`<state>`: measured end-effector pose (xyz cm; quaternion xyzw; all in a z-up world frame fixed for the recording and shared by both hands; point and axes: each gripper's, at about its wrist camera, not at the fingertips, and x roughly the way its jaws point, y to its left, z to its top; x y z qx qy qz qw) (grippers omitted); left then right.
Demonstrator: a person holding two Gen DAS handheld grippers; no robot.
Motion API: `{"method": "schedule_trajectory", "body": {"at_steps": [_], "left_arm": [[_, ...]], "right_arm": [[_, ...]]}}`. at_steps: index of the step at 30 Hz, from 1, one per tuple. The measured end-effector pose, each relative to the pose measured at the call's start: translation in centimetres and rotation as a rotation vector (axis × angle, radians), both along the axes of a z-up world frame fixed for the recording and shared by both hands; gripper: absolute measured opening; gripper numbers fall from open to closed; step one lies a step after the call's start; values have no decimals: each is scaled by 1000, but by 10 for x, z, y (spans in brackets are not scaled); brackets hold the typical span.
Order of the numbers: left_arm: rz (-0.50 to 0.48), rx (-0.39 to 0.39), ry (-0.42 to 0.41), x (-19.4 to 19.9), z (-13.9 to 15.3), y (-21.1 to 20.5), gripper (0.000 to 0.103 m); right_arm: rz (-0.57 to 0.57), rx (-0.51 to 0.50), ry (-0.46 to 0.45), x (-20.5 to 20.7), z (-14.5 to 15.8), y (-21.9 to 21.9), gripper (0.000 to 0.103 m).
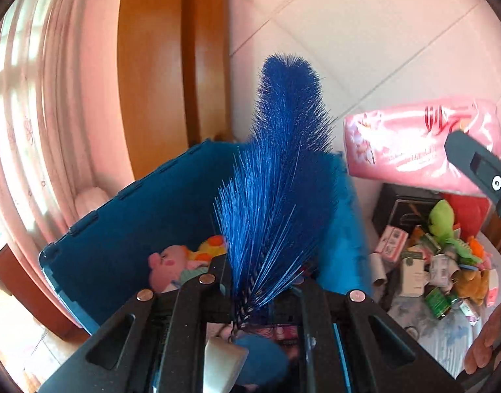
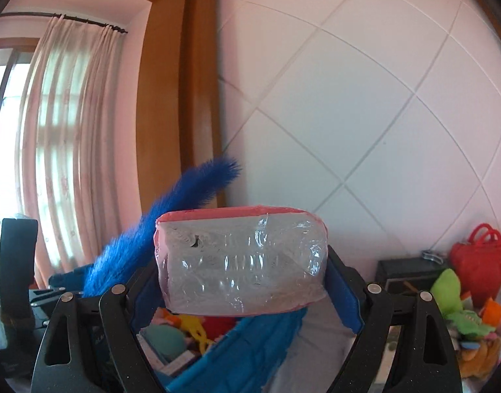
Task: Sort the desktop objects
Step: 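Carry the duster and tissue pack into the blue crate and open both grippers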
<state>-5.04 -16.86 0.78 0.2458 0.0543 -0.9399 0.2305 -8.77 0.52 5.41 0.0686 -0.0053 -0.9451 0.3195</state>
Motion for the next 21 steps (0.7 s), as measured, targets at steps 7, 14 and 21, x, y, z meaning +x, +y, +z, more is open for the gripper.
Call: {"method": "schedule_trajectory", "body": {"at_steps": [7, 14, 21], "left_arm": [[-14, 66, -84, -12, -23, -44, 27], [-41, 58, -72, -10, -29, -45, 36], [-54, 82, -29, 18, -21, -47, 39]], "right_arm": [[-31, 115, -39, -13, -7, -80, 92], [-77, 173, -68, -16, -17, -92, 103], [-102, 166, -49, 0, -8, -77, 103]]}}
